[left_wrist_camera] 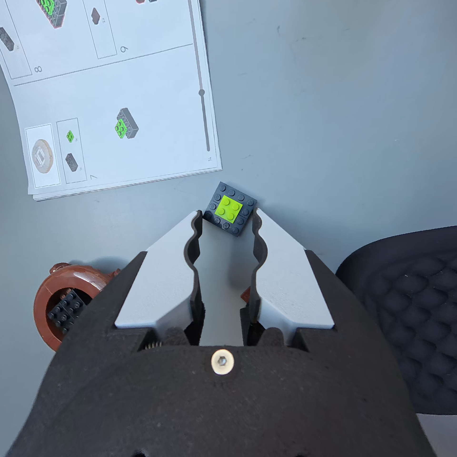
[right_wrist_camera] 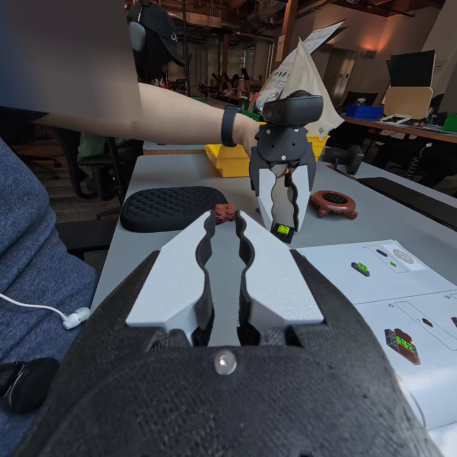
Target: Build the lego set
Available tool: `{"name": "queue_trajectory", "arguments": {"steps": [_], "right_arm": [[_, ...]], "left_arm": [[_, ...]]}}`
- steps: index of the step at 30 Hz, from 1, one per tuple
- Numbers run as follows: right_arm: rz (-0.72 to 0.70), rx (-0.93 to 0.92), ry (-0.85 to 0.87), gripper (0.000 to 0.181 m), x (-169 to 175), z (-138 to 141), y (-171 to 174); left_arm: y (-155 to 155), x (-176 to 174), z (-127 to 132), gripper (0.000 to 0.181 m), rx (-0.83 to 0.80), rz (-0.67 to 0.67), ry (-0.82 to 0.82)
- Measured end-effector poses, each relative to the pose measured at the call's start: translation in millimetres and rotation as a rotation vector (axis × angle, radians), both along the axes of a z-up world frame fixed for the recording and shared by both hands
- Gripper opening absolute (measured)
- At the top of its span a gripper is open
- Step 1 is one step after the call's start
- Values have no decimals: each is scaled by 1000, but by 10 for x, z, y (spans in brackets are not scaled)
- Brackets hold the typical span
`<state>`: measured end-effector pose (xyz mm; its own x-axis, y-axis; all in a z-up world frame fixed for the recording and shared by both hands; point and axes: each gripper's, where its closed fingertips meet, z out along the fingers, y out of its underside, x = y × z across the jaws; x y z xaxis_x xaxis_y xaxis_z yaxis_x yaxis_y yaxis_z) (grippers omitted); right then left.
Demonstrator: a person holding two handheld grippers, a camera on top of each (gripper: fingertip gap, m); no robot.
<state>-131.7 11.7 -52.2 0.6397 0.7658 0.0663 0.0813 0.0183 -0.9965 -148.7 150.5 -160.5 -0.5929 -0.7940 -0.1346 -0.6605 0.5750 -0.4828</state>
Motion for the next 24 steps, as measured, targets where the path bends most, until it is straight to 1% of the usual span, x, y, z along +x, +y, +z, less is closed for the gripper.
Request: {"name": "queue_trajectory", "arguments": {"steps": [3, 5, 8, 11, 12, 14, 17, 19, 21, 22, 24], "right_arm": [[-4, -6, 34, 15, 33, 35, 4], [-4, -9, 44, 15, 43, 45, 5], [-2, -15, 41, 15, 37, 33, 5], [-5, -12, 32, 15, 51, 32, 0], [2, -1, 43, 15, 64, 69, -14], [30, 33, 90, 15, 134, 210, -65], [-35, 51, 105, 15, 507, 462, -12], [-83, 86, 46, 15, 809, 687, 25], [-145, 117, -53, 15, 1115, 942, 110], [-156, 131, -108, 15, 1234, 1081, 151], [-122, 162, -213, 15, 1376, 1367, 227]], "left_arm": [[12, 5, 7, 41, 24, 23, -8], [34, 20, 16, 47, 50, 23, -18], [20, 33, 12, 46, 38, 9, -9], [-36, 43, -1, 36, -13, -4, -3], [-39, 50, -2, 36, -30, 7, 0], [-43, 42, 6, 35, -52, 33, 14], [-61, 15, 28, 34, -75, 97, 32], [-92, 32, 84, 34, -98, 146, -1], [-183, 47, 135, 34, -136, 186, -28], [-240, 56, 147, 34, -150, 207, -37], [-387, 84, 154, 34, -173, 239, -61]]}}
